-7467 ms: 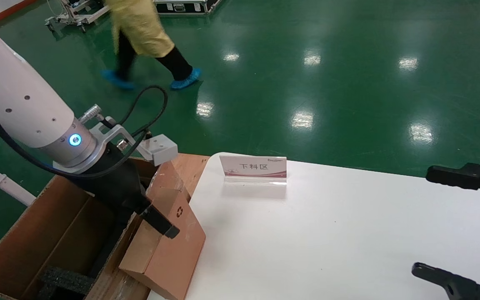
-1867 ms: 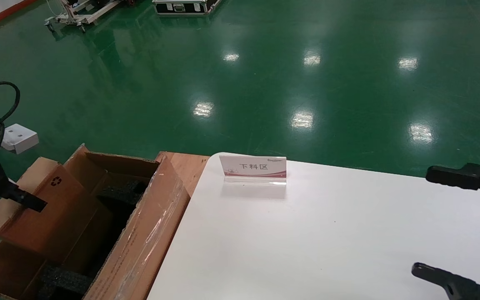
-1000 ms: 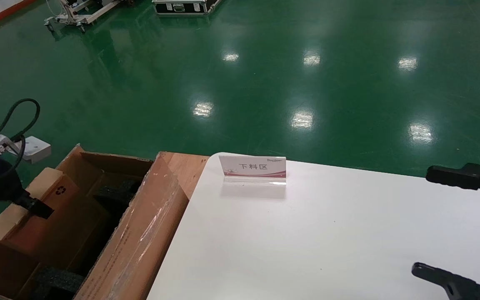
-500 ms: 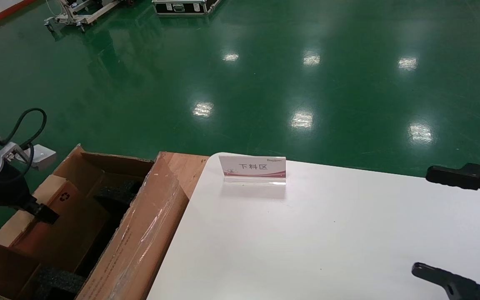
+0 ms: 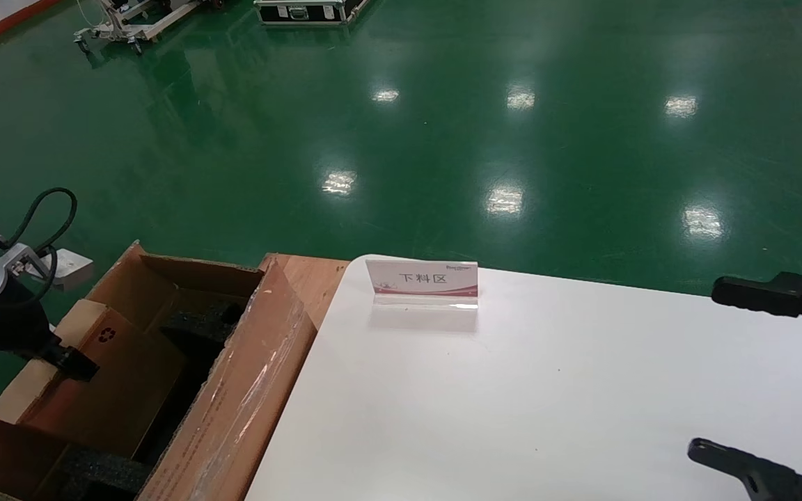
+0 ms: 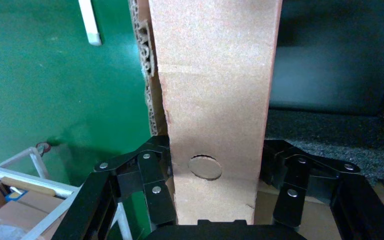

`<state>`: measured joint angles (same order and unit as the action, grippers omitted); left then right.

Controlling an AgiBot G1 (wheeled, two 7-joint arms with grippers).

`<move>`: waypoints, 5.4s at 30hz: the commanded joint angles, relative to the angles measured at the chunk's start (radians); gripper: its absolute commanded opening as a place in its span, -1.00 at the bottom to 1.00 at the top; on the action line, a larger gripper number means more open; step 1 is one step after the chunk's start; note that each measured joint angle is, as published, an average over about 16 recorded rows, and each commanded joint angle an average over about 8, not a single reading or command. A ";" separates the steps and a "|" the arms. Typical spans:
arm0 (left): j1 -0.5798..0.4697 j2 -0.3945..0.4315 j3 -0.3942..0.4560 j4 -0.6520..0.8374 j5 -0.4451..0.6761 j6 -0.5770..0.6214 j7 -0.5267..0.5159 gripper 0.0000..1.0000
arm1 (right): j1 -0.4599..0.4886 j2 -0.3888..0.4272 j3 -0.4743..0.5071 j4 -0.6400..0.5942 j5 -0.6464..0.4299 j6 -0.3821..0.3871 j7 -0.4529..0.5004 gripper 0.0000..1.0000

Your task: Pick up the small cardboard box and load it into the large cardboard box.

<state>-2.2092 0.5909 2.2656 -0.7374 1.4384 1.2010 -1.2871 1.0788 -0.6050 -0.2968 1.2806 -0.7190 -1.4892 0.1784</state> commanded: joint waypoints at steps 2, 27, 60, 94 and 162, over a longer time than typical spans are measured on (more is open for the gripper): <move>-0.002 -0.001 0.001 -0.003 0.001 0.001 -0.001 1.00 | 0.000 0.000 0.000 0.000 0.000 0.000 0.000 1.00; -0.028 -0.004 -0.014 -0.036 0.003 -0.022 0.015 1.00 | 0.000 0.000 0.000 0.000 0.000 0.000 0.000 1.00; -0.103 -0.165 -0.394 -0.564 -0.084 -0.278 0.309 1.00 | 0.001 0.000 -0.001 -0.002 0.000 0.000 -0.001 1.00; 0.690 -0.046 -1.414 -0.553 -0.484 0.089 0.815 1.00 | -0.001 -0.002 0.006 0.000 -0.003 -0.002 0.002 1.00; 1.144 0.021 -2.000 -0.546 -0.712 0.298 1.101 1.00 | -0.004 -0.006 0.017 0.003 -0.011 -0.006 0.009 1.00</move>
<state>-1.0651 0.6122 0.2653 -1.2838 0.7263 1.4989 -0.1861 1.0747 -0.6109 -0.2796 1.2835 -0.7303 -1.4954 0.1874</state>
